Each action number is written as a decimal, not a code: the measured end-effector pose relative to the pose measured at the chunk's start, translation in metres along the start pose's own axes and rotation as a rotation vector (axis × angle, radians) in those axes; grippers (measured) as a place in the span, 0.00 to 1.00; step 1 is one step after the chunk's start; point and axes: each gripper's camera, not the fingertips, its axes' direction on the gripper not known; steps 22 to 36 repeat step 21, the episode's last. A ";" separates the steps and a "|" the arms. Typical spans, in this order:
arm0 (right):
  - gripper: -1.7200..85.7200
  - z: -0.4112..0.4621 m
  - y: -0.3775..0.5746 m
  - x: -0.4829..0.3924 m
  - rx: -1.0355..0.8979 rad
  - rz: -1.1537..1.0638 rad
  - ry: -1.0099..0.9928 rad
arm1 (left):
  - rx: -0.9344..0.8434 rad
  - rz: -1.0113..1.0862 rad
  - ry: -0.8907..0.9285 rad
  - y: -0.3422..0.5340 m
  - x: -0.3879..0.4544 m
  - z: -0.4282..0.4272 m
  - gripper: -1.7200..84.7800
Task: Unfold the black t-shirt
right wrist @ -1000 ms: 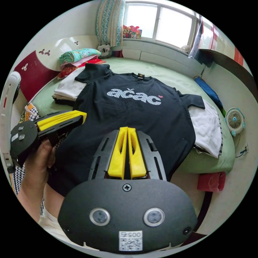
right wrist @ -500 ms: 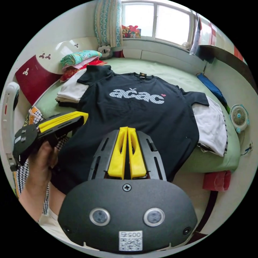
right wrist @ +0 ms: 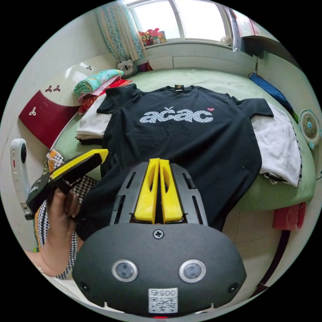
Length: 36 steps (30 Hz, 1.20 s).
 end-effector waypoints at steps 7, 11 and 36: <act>0.01 0.029 -0.030 -0.023 -0.043 -0.054 0.009 | 0.003 -0.052 0.072 0.000 -0.050 0.003 0.01; 0.01 0.043 -0.054 -0.038 -0.054 -0.084 0.004 | 0.040 -0.090 0.143 0.002 -0.081 -0.003 0.01; 0.07 0.033 -0.204 -0.144 0.161 -0.436 -0.168 | 0.271 -0.381 0.073 -0.065 -0.229 -0.021 0.08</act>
